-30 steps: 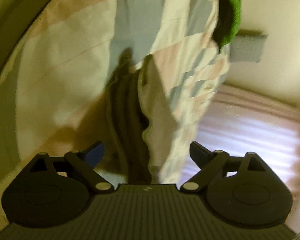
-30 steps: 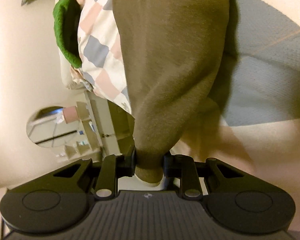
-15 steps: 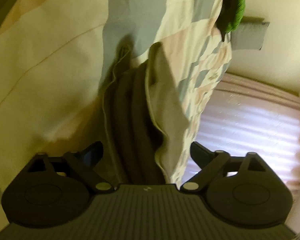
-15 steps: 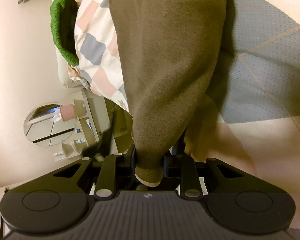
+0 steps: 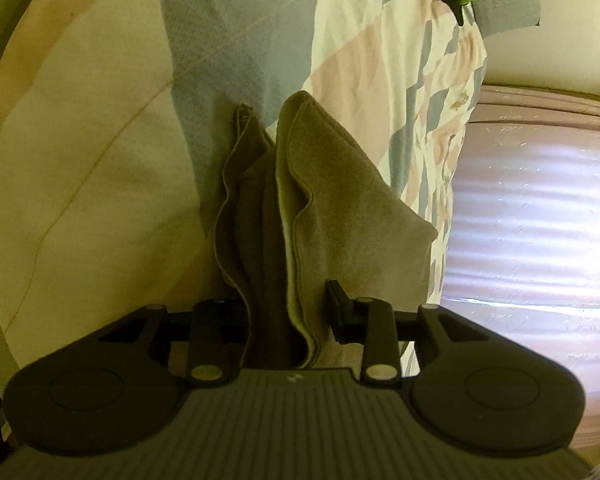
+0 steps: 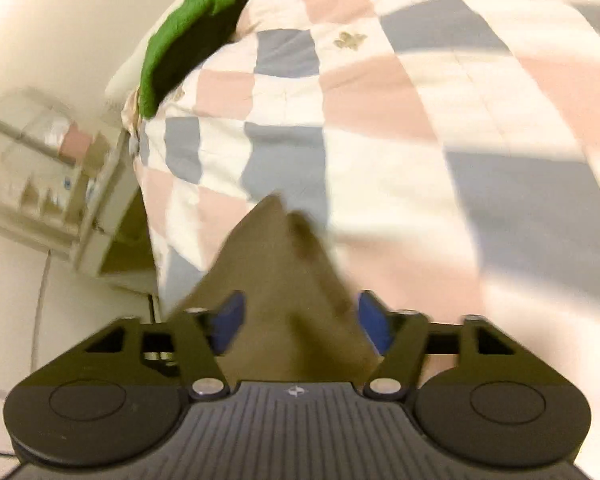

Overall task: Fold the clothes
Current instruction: 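Lift the folded shirt with both grippers and carry it to the clothes stack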

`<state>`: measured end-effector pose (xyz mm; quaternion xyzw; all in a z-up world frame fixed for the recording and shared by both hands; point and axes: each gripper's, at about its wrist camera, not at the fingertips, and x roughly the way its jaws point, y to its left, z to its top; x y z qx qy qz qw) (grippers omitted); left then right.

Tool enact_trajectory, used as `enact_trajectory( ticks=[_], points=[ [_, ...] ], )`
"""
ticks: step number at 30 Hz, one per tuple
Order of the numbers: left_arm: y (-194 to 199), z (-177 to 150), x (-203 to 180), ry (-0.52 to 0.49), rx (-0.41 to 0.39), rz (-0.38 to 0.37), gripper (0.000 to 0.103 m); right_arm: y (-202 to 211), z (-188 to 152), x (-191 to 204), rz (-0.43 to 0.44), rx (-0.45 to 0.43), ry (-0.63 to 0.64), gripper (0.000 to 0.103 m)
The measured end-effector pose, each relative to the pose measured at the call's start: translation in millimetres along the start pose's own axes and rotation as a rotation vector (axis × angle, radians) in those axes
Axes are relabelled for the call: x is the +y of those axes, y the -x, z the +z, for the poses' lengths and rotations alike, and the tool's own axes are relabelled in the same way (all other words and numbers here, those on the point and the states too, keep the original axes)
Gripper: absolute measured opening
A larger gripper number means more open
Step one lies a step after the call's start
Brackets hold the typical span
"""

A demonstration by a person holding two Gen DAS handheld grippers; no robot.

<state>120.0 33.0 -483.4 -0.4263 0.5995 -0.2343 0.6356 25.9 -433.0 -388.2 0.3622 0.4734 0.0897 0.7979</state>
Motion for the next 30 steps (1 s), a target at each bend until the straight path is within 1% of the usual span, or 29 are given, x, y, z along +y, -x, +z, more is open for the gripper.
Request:
enact_trajectory(
  ticks=[3, 5, 7, 9, 10, 11, 12, 13, 14, 15, 16, 18, 20, 22, 23, 25, 26, 28, 30],
  points=[
    [-1.4, 0.6, 1.8, -0.002, 0.012, 0.012, 0.030, -38.5, 12.8, -29.0, 0.108, 0.149, -0.004, 0.071],
    [-2.2, 1.7, 1.9, -0.002, 0.018, 0.011, 0.031, -64.1, 16.0, -41.4, 0.176, 0.242, -0.025, 0.071],
    [-2.6, 2.6, 2.9, -0.003, 0.023, 0.006, 0.031, -86.2, 17.8, -49.4, 0.211, 0.295, -0.032, 0.069],
    [-2.5, 2.4, 6.8, 0.002, 0.024, -0.008, 0.031, -102.4, 20.1, -55.1, 0.276, 0.325, -0.060, 0.057],
    [-2.9, 2.8, 7.9, 0.003, 0.025, -0.014, 0.031, -108.0, 20.5, -55.4, 0.299, 0.333, -0.070, 0.056],
    [-3.3, 3.1, 9.0, 0.004, 0.025, -0.021, 0.031, -111.9, 19.6, -52.3, 0.291, 0.336, -0.063, 0.053],
    [-3.7, 3.3, 9.5, 0.001, 0.026, -0.025, 0.031, -115.7, 18.7, -49.2, 0.284, 0.339, -0.056, 0.047],
    [-4.2, 3.1, 8.3, -0.013, 0.028, -0.018, 0.030, -119.5, 17.8, -46.1, 0.276, 0.342, -0.050, 0.045],
    [-4.3, 3.0, 5.1, -0.034, 0.028, -0.007, 0.028, -123.3, 16.9, -43.0, 0.268, 0.345, -0.043, 0.040],
    [-3.8, 2.9, -0.4, -0.062, 0.025, 0.006, 0.023, -124.0, 15.7, -40.0, 0.260, 0.340, -0.037, 0.036],
    [-2.3, 2.6, -8.4, -0.098, 0.021, 0.020, 0.019, -118.3, 14.1, -37.4, 0.253, 0.321, -0.033, 0.033],
    [2.4, 0.1, -30.3, -0.182, 0.019, 0.045, 0.018, -101.7, 8.7, -29.7, 0.247, 0.266, -0.028, 0.029],
    [8.5, -4.8, -56.7, -0.282, 0.030, 0.073, 0.017, -80.5, -2.6, -23.0, 0.241, 0.210, -0.045, 0.028],
    [12.9, -10.7, -83.6, -0.373, 0.061, 0.096, 0.017, -56.8, -19.2, -16.9, 0.238, 0.151, -0.071, 0.028],
    [14.6, -15.6, -97.4, -0.422, 0.087, 0.105, 0.017, -41.2, -32.9, -18.5, 0.238, 0.115, -0.105, 0.028],
    [14.2, -27.4, -123.2, -0.508, 0.147, 0.116, 0.017, -4.2, -67.5, -26.9, 0.243, 0.027, -0.195, 0.028],
    [10.6, -35.6, -135.8, -0.545, 0.190, 0.113, 0.017, 17.1, -88.7, -31.6, 0.240, -0.024, -0.250, 0.028],
    [-4.1, -55.7, -160.4, -0.604, 0.290, 0.098, 0.017, 64.6, -139.8, -39.7, 0.225, -0.139, -0.374, 0.028],
    [-26.7, -85.7, -185.5, -0.670, 0.416, 0.077, 0.017, 115.2, -198.4, -40.4, 0.190, -0.252, -0.498, 0.028]
  ],
)
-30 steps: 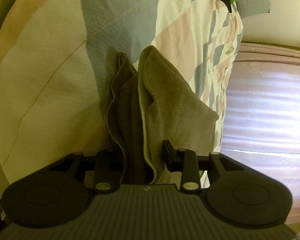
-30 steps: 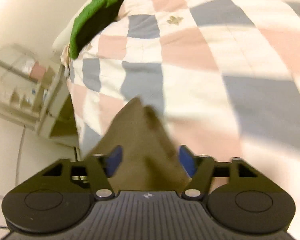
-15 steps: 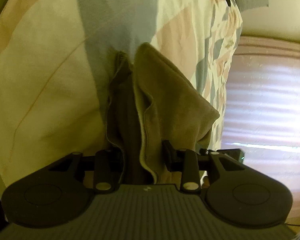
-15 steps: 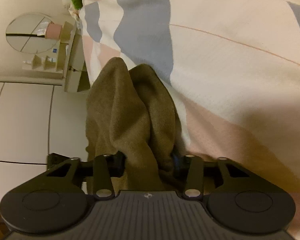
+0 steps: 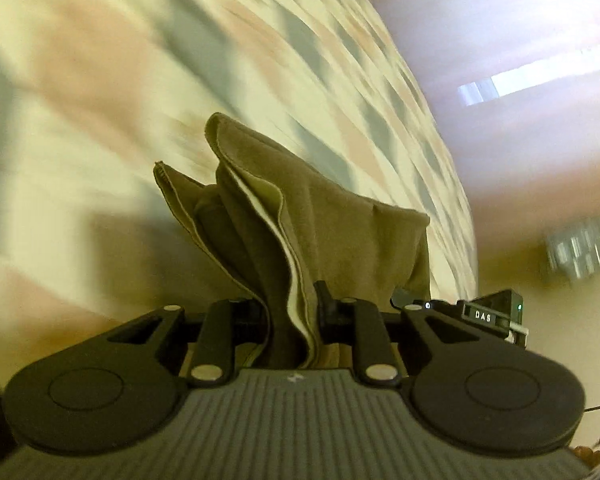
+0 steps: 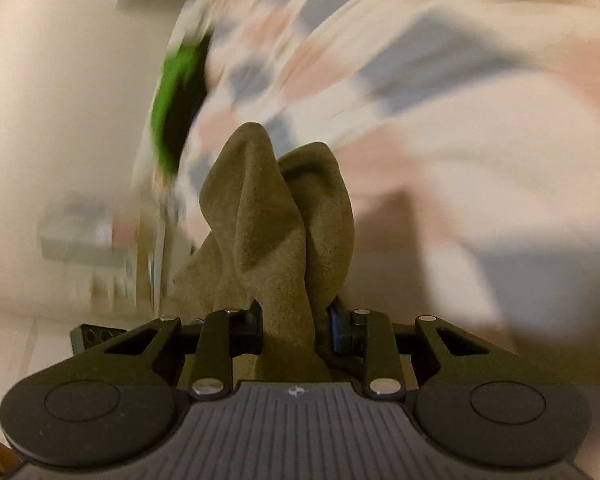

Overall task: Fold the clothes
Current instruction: 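Lift the folded shirt with both grippers and carry it to the clothes stack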

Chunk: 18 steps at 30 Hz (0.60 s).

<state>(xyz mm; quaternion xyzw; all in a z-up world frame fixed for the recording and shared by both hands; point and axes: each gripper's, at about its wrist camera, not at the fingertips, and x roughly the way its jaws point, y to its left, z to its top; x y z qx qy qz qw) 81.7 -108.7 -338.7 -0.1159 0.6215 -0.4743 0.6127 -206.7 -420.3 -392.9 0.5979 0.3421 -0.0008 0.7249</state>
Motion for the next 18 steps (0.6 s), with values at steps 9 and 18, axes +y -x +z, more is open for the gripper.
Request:
enact_trajectory(
  ticks=[9, 18],
  points=[
    [-177.2, -101.1, -223.5, -0.387, 0.470, -0.310, 0.017, 312.8, -193.8, -58.8, -0.185, -0.498, -0.338, 0.028],
    [-316.4, -329.0, -387.3, -0.414, 0.637, -0.438, 0.017, 563.4, -311.0, -159.1, -0.325, -0.640, -0.432, 0.028]
  ],
)
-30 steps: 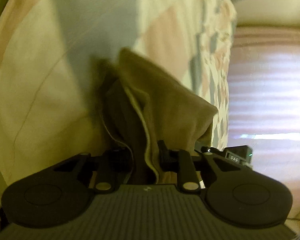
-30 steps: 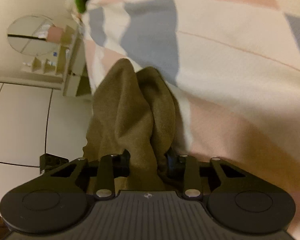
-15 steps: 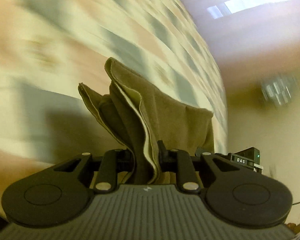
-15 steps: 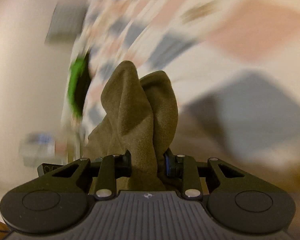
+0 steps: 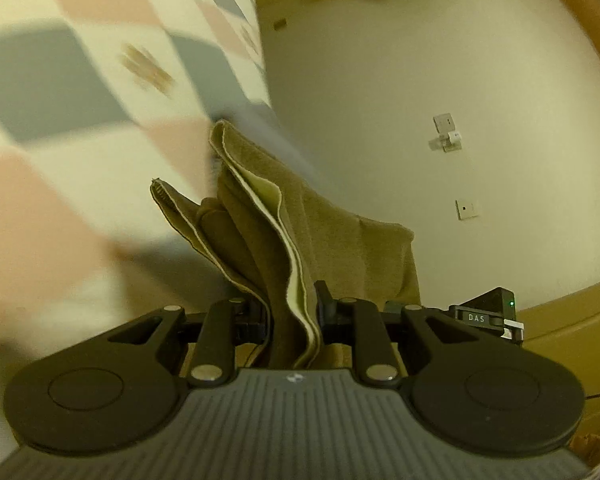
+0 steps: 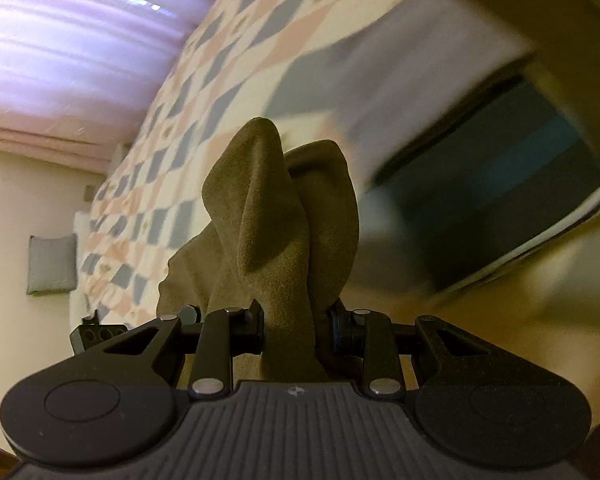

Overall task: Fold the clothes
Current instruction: 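Lift the folded shirt with both grippers and carry it to the clothes stack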

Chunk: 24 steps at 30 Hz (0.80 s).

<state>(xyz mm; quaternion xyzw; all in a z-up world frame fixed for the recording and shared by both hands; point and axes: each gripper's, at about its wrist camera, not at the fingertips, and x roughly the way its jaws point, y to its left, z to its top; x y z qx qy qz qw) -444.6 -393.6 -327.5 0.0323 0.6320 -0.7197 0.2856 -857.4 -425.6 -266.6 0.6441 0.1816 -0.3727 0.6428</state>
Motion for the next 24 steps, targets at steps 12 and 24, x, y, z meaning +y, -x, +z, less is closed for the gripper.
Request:
enact_trajectory(
  ticks=[12, 24],
  points=[
    [-143.6, -10.5, -50.0, 0.064, -0.043, 0.083, 0.017, 40.9, 108.1, -114.3, 0.019, 0.090, -0.001, 0.028],
    [-173.3, -3.7, -38.9, 0.024, -0.078, 0.140, 0.017, 21.8, 135.5, -165.0, 0.080, 0.113, -0.019, 0.029]
  ],
)
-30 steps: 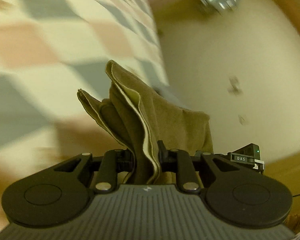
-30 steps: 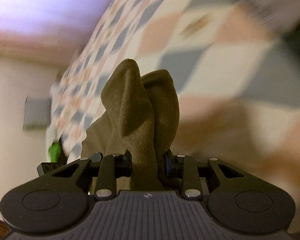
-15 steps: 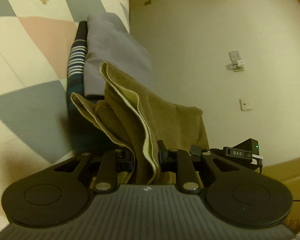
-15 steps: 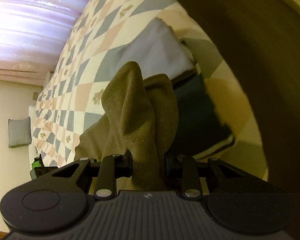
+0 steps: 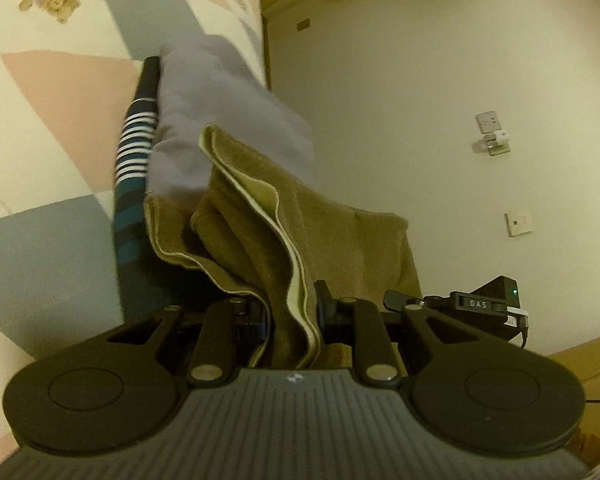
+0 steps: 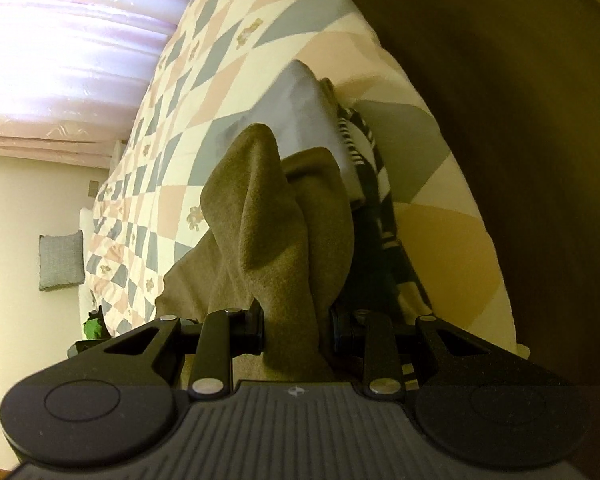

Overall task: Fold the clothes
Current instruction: 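Lift the folded shirt with both grippers and carry it to the clothes stack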

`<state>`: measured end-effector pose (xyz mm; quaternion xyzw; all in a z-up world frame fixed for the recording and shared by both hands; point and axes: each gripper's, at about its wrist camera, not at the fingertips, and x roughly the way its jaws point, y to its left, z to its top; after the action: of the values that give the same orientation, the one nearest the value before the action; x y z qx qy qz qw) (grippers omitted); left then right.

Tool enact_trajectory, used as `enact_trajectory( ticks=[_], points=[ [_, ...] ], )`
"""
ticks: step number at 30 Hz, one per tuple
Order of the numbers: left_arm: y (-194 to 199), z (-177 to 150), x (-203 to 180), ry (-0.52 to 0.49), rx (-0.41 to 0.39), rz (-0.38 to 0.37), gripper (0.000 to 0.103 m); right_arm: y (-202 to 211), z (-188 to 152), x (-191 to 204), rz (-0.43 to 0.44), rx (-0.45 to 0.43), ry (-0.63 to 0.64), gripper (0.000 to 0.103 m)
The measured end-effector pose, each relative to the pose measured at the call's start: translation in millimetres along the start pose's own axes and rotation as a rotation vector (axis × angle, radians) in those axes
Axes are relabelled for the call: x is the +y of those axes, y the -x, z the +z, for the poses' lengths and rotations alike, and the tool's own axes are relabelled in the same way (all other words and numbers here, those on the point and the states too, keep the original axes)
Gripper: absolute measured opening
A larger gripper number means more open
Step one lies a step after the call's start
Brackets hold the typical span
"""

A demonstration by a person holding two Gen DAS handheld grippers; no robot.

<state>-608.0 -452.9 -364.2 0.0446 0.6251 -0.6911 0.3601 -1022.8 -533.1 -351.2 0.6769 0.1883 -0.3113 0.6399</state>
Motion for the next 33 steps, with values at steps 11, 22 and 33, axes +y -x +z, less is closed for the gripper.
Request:
enact_trajectory(
  ticks=[11, 22, 33],
  points=[
    [11.6, -2.0, -1.3, -0.063, -0.045, 0.012, 0.017, -9.0, -7.2, -23.6, 0.125, -0.034, -0.007, 0.029],
    [44.9, 27.6, -51.8, -0.180, -0.008, 0.028, 0.017, 28.0, -57.3, 7.5, 0.223, -0.162, -0.059, 0.029],
    [29.6, 18.8, -26.7, -0.141, -0.008, 0.020, 0.017, 18.5, -25.9, 13.4, 0.096, -0.111, 0.012, 0.029]
  ],
)
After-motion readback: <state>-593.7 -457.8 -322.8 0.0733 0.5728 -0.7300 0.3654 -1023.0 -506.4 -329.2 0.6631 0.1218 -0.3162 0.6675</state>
